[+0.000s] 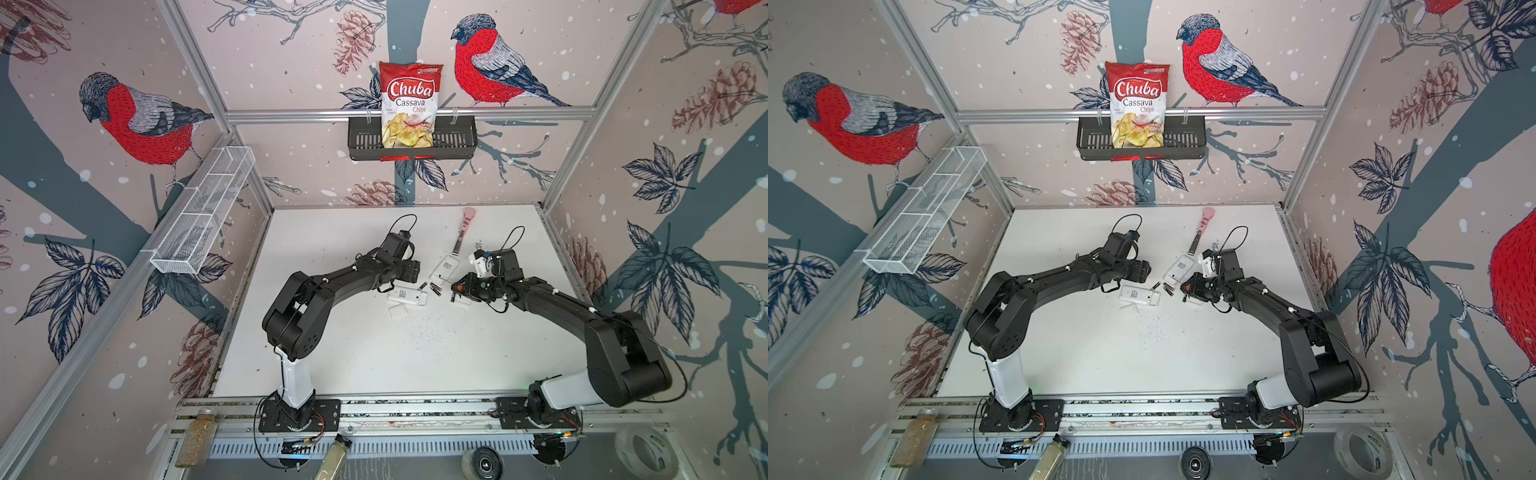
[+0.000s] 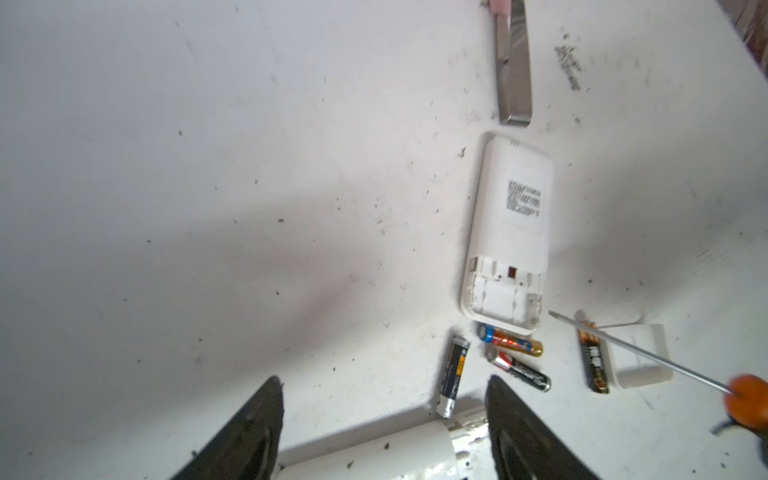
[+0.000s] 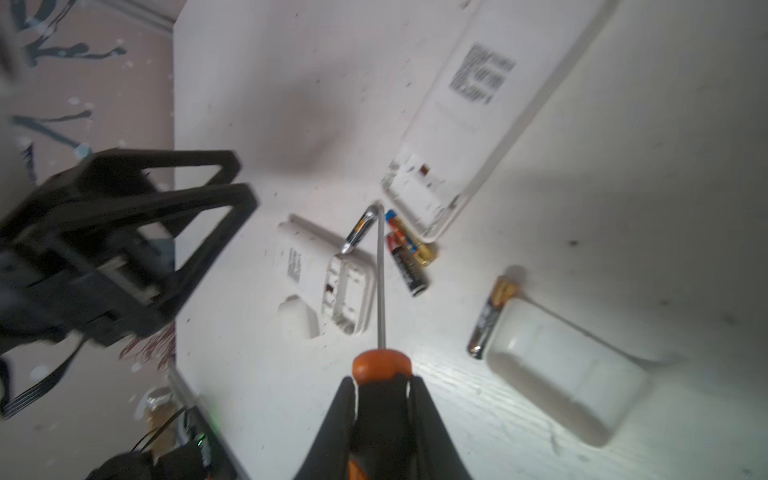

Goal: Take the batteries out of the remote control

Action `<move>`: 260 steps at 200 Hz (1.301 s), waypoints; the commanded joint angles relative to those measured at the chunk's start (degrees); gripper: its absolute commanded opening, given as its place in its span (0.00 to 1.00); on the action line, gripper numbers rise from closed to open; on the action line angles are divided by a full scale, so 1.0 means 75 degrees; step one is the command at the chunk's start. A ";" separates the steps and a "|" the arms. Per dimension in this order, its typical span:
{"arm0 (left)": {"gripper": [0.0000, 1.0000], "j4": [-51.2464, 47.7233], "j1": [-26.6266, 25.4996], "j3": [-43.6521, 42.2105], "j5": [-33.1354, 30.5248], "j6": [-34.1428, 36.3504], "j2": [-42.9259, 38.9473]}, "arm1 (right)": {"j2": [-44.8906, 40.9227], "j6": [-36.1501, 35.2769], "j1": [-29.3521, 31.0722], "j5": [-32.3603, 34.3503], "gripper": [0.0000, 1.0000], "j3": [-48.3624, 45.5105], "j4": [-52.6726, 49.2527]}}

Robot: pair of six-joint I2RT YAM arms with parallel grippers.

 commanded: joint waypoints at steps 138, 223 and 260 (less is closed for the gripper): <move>0.96 0.1031 -0.0080 -0.2062 -0.1096 -0.0387 -0.1635 | 0.1415 -0.0502 0.0556 0.5074 0.31 0.0324 0.0262; 0.97 0.1317 0.0026 -0.2479 -0.1160 -0.0740 -0.2063 | 0.1352 -0.0480 0.0656 0.4930 0.51 0.0103 0.0390; 0.97 0.1068 0.0225 -0.2158 -0.2010 -0.1056 -0.2535 | 0.0629 -0.0574 0.0640 0.4939 0.59 0.0259 0.0552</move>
